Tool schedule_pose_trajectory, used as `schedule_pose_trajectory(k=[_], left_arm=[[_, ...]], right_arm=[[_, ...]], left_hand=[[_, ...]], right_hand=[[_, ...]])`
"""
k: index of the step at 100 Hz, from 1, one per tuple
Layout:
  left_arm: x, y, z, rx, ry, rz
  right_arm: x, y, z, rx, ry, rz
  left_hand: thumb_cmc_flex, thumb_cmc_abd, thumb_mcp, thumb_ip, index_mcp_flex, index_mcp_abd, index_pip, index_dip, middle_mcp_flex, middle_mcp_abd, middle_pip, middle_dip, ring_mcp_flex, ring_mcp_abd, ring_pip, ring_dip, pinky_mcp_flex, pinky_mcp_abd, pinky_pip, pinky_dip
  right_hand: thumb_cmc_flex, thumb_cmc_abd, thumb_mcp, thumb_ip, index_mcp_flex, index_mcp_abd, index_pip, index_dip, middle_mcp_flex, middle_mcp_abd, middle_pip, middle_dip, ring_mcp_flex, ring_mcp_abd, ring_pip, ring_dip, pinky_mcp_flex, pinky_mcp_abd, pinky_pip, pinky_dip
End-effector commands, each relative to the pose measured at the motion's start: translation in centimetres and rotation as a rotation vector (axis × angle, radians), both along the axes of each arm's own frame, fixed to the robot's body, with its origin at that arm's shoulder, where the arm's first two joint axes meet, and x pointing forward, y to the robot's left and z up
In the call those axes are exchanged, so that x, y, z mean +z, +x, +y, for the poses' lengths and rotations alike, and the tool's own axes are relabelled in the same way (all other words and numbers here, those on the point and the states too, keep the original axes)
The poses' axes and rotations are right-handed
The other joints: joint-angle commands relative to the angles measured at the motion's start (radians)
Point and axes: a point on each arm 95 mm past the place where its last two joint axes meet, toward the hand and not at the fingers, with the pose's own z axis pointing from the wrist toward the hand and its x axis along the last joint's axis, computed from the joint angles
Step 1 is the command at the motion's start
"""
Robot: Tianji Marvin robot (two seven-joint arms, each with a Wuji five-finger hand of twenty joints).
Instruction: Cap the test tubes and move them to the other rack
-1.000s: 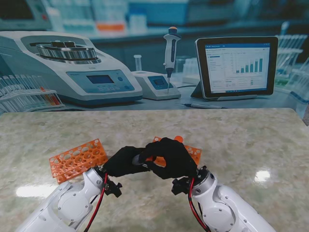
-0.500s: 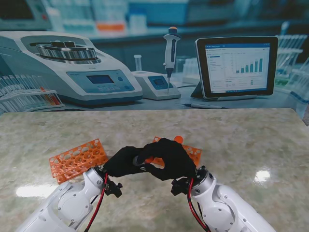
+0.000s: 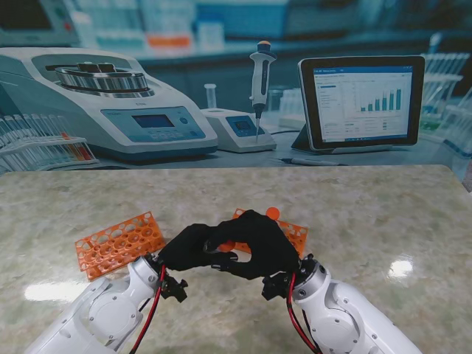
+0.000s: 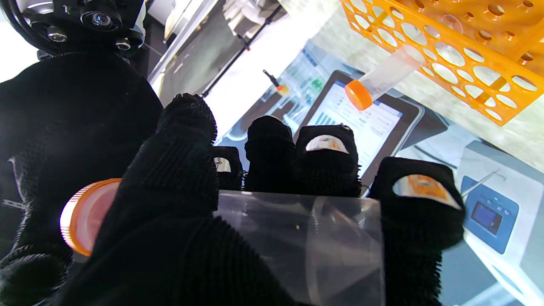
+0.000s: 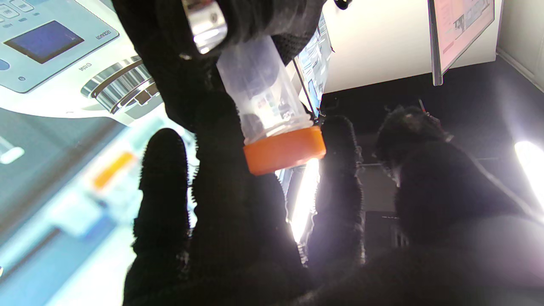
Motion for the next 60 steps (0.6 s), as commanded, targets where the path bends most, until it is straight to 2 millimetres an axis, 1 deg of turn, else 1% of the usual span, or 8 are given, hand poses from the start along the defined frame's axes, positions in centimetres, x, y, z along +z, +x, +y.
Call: schedule_pose_trajectory(k=[1, 4, 7, 20, 34, 37, 57, 60], left_arm=[[0.4, 0.03, -0.2, 0.001, -0.006, -0.005], [0.41, 0.02, -0.2, 0.001, -0.006, -0.005], [0.41, 0.02, -0.19, 0.001, -0.005, -0.006], [0.4, 0.04, -0.19, 0.001, -0.005, -0.005], [0.4, 0.04, -0.2, 0.001, -0.004, -0.004], [0.4, 0.05, -0.19, 0.001, -0.004, -0.004], [0.4, 0.04, -0.18, 0.0, -0.004, -0.004], [0.4, 0.04, -0.18, -0.001, -0.004, -0.004]], right_arm=[[-0.31, -0.55, 0.31, 0.014, -0.004, 0.008], [-0.29, -0.56, 0.3, 0.013, -0.006, 0.007], [-0.27, -0.57, 0.28, 0.011, -0.006, 0.005], [-0.16, -0.58, 0.22, 0.003, -0.004, -0.002], [-0.07, -0.59, 0.13, -0.007, -0.005, -0.006], [-0.04, -0.59, 0.12, -0.008, -0.006, -0.006], [0.13, -0.63, 0.09, -0.011, -0.008, -0.013], [0.15, -0.63, 0.1, -0.011, -0.008, -0.015]], left_hand=[[0.034, 0.052, 0.002, -0.007, 0.002, -0.04, 0.035, 0.058, -0.019, -0.045, -0.001, 0.016, -0.006, -0.035, -0.007, 0.0, 0.037, -0.081, 0.1, 0.001], [0.034, 0.053, 0.002, -0.007, 0.002, -0.04, 0.035, 0.058, -0.019, -0.045, -0.001, 0.016, -0.006, -0.035, -0.007, 0.0, 0.037, -0.081, 0.1, 0.001], [0.034, 0.052, 0.002, -0.007, 0.002, -0.04, 0.035, 0.058, -0.019, -0.045, -0.001, 0.016, -0.007, -0.035, -0.007, 0.0, 0.037, -0.081, 0.1, 0.001], [0.033, 0.054, 0.001, -0.007, 0.001, -0.04, 0.035, 0.058, -0.019, -0.045, -0.001, 0.016, -0.007, -0.036, -0.007, 0.0, 0.037, -0.081, 0.1, 0.001], [0.034, 0.054, 0.001, -0.006, 0.001, -0.041, 0.035, 0.058, -0.019, -0.046, -0.001, 0.015, -0.007, -0.036, -0.008, 0.0, 0.035, -0.081, 0.098, 0.001], [0.034, 0.053, 0.001, -0.007, 0.001, -0.041, 0.035, 0.058, -0.019, -0.046, -0.001, 0.015, -0.007, -0.036, -0.008, 0.0, 0.034, -0.081, 0.098, 0.001], [0.035, 0.054, 0.001, -0.006, 0.001, -0.041, 0.035, 0.058, -0.02, -0.045, -0.002, 0.015, -0.007, -0.036, -0.008, 0.0, 0.034, -0.08, 0.097, 0.002], [0.034, 0.054, 0.0, -0.006, 0.001, -0.041, 0.035, 0.058, -0.019, -0.045, -0.001, 0.015, -0.007, -0.036, -0.008, 0.0, 0.034, -0.08, 0.097, 0.002]], right_hand=[[-0.027, 0.034, -0.016, 0.022, -0.002, 0.01, -0.028, 0.013, 0.011, -0.139, 0.023, -0.017, -0.035, -0.029, -0.061, -0.03, -0.029, 0.03, -0.012, -0.013], [-0.037, 0.042, -0.019, 0.023, -0.004, 0.011, -0.035, 0.012, 0.003, -0.139, 0.019, -0.018, -0.044, -0.029, -0.066, -0.033, -0.038, 0.035, -0.013, -0.013], [-0.047, 0.051, -0.024, 0.034, 0.002, 0.015, -0.078, 0.049, -0.004, -0.137, 0.013, -0.023, -0.052, -0.026, -0.076, -0.042, -0.051, 0.04, -0.014, -0.007], [-0.081, 0.087, -0.034, 0.053, -0.006, 0.02, -0.132, 0.056, -0.029, -0.139, -0.007, -0.036, -0.097, -0.014, -0.107, -0.063, -0.111, 0.062, -0.03, -0.005], [-0.124, 0.134, -0.052, 0.099, -0.009, 0.034, -0.215, 0.1, -0.067, -0.136, -0.037, -0.063, -0.149, 0.003, -0.145, -0.106, -0.176, 0.084, -0.064, -0.015], [-0.135, 0.139, -0.054, 0.117, -0.01, 0.037, -0.232, 0.112, -0.073, -0.136, -0.043, -0.07, -0.159, 0.007, -0.154, -0.115, -0.188, 0.087, -0.07, -0.019], [-0.154, 0.146, -0.073, 0.116, -0.051, 0.046, -0.271, 0.112, -0.113, -0.131, -0.073, -0.093, -0.187, 0.014, -0.171, -0.134, -0.226, 0.097, -0.085, -0.028], [-0.155, 0.147, -0.076, 0.116, -0.056, 0.036, -0.278, 0.109, -0.115, -0.131, -0.077, -0.098, -0.187, 0.016, -0.171, -0.136, -0.229, 0.099, -0.086, -0.029]])
